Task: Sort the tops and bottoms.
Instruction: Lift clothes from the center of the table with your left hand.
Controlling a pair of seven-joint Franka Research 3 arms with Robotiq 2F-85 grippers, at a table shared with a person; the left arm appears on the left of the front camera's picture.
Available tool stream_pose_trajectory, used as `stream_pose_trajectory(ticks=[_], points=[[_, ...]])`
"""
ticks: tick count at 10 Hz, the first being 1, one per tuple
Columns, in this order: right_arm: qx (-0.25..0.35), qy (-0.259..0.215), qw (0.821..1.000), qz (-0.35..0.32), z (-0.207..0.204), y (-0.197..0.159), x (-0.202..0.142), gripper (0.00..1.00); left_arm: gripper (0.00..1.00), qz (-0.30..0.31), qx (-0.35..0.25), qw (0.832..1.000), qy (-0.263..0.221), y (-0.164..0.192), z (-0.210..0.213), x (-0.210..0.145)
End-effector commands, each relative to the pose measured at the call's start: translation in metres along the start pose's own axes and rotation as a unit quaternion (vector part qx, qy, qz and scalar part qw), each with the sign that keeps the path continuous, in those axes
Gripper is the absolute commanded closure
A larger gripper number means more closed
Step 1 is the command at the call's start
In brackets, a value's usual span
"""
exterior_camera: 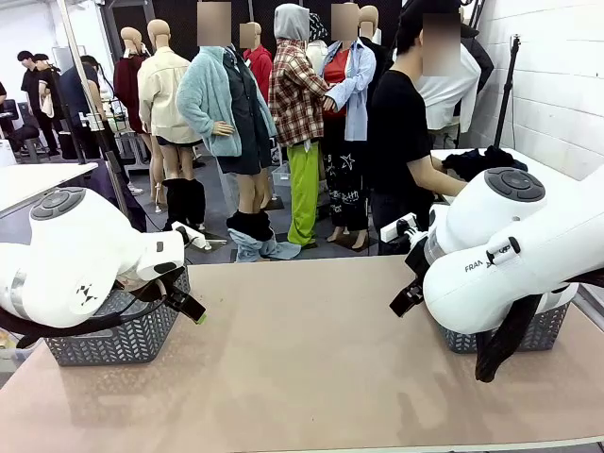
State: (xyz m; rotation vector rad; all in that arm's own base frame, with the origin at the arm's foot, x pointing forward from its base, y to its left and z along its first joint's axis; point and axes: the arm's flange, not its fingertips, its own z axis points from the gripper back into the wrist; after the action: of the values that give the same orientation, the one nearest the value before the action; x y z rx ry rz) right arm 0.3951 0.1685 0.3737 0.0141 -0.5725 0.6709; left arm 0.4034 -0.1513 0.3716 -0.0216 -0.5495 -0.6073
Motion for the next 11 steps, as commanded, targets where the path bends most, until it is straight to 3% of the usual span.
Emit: stream_pose_trajectory(ticks=[1,7,11], points=[[0.0,0.0,1.0,-0.001,0.0,0.0,0.0,0.0,0.0,0.0,0.0,1.0,0.0,0.0,0.0,0.0],[0.0,0.0,1.0,0.0,0.0,0.0,0.0,0.0,0.0,0.0,0.0,1.0,0.0,0.0,0.0,0.0],[-0.046,-0.094,0.994,0.03,0.055,0.009,0.015,0.0,0.0,-0.072,0.023,0.993,-0.09,-0.021,0.043,0.026]])
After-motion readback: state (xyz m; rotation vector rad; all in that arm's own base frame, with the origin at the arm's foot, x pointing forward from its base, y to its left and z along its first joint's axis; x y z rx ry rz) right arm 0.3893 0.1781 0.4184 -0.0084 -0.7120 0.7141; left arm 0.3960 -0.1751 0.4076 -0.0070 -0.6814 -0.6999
